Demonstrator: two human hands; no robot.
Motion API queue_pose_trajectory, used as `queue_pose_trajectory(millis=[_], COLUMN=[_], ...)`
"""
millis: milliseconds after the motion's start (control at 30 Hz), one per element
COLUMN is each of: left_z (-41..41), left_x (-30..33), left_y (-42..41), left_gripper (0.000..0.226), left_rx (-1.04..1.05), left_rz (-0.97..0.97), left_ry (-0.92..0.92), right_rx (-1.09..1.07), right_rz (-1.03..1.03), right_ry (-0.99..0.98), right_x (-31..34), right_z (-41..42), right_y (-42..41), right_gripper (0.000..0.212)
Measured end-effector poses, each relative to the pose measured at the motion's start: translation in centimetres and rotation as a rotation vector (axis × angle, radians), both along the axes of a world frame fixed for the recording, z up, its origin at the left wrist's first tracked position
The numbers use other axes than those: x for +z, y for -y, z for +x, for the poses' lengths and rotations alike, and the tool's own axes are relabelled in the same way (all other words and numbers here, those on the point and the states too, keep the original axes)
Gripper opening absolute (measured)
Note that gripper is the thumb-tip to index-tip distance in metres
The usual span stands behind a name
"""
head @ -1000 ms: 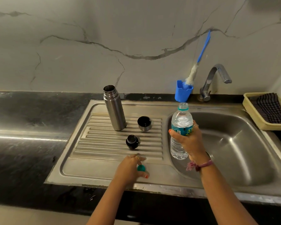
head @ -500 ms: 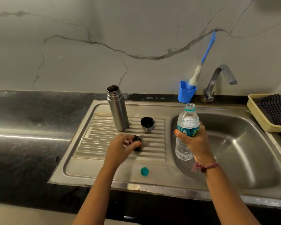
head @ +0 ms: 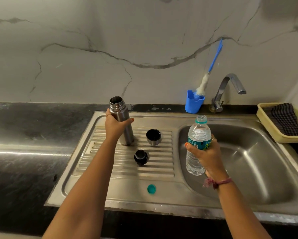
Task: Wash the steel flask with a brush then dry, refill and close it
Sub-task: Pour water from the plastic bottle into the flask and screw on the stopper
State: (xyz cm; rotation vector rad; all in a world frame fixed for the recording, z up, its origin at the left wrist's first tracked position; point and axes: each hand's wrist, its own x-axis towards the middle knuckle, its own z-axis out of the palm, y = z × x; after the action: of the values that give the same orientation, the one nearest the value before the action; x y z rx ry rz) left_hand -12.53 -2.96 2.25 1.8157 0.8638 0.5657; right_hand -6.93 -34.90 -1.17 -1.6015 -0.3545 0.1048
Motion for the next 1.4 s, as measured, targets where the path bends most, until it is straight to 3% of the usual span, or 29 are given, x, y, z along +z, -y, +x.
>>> queue_pose_trajectory(millis=[133,367,633,867,1133,1267,1400], left_z=[0.6,0.7,1.5,2.4,3.3,3.2,3.1], left_x=[-0.2,1.0,7.5,9.4,5.7,3.7,2.4], left_y=[-0.1,0.1,3.8,10.9,19.3,22.2,24.0], left_gripper=[0.081,0.072,0.068,0.061,0.064,0.074,0.070], left_rx=[0.040,0.111,-0.048,-0.248,-0.450,-0.510,-0.552], left_rz=[0.000,0.029,0.115,0.065,0.039,0.008,0.014], left_ry=[0.026,0.147,0.321,0.319,0.254,0.219,0.184], right_rx=[-0.029,-0.062,-0.070,-0.092,-0.138,-0.146,-0.128], right_rz=[-0.008,0.003,0.052,0.031,-0.109,-0.179,-0.233], right_ry=[-0.012,-0.012,-0.046,0.013,0.159,0.252,0.340], right_x=[0.0,0.3,1.5,3.7,5.9,6.6,7.8], right_z=[0.5,1.5,2.3,2.8,4.4,5.0,5.2], right_y=[0.3,1.0,2.3,4.7,9.2,11.6,13.6], right_gripper=[0.060,0.055,0.055,0.049,0.044,0.055,0.061])
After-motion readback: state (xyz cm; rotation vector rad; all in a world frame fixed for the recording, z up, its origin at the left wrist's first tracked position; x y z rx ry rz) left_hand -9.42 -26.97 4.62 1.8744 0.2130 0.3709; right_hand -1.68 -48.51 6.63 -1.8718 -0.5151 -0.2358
